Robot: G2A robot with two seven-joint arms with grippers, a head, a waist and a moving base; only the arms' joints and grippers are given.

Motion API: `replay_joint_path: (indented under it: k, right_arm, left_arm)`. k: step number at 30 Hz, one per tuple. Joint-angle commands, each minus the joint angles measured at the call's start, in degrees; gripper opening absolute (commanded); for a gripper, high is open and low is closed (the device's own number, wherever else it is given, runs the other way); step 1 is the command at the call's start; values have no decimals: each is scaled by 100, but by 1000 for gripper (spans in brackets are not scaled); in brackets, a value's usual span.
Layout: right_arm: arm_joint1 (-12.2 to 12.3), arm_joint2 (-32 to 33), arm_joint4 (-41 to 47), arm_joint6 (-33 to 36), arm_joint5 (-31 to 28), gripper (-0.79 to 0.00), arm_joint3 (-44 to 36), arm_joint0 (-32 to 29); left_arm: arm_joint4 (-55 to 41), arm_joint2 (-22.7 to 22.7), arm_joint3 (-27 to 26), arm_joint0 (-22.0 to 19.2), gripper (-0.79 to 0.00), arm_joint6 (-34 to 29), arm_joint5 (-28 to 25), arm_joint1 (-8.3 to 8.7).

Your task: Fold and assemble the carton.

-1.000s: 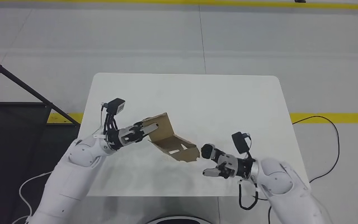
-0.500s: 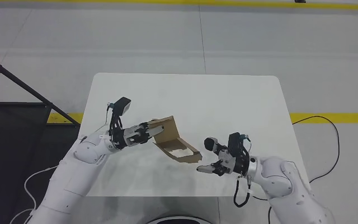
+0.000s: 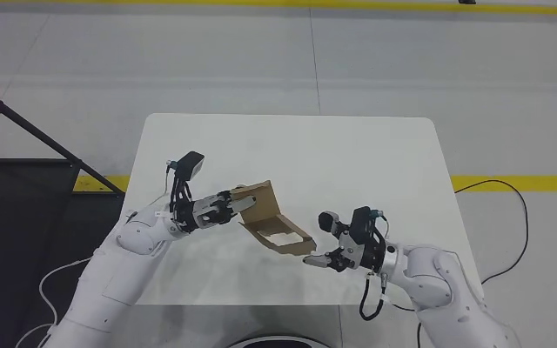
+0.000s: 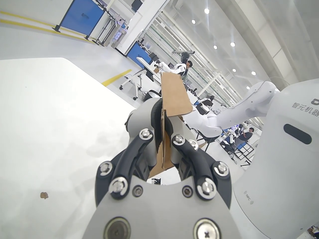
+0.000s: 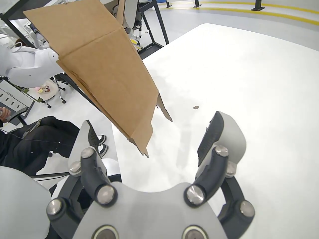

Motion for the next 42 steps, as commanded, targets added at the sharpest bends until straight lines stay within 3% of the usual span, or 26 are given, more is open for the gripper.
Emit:
replay_joint_path:
  k: [1, 11, 42]
  right_arm:
    - [0, 62, -226, -253, -24, 0, -106, -46]
    - [-18, -9, -1474, -932, -20, 0, -405, -164]
    - [-100, -778, -1754, -845, -363, 0, -197, 426]
  left_arm:
    - [103, 15, -65, 45, -785, 109, 261, -2]
    - [205, 128, -126, 39, -785, 207, 499, -9]
    - [97, 459, -105, -91, -785, 80, 256, -3]
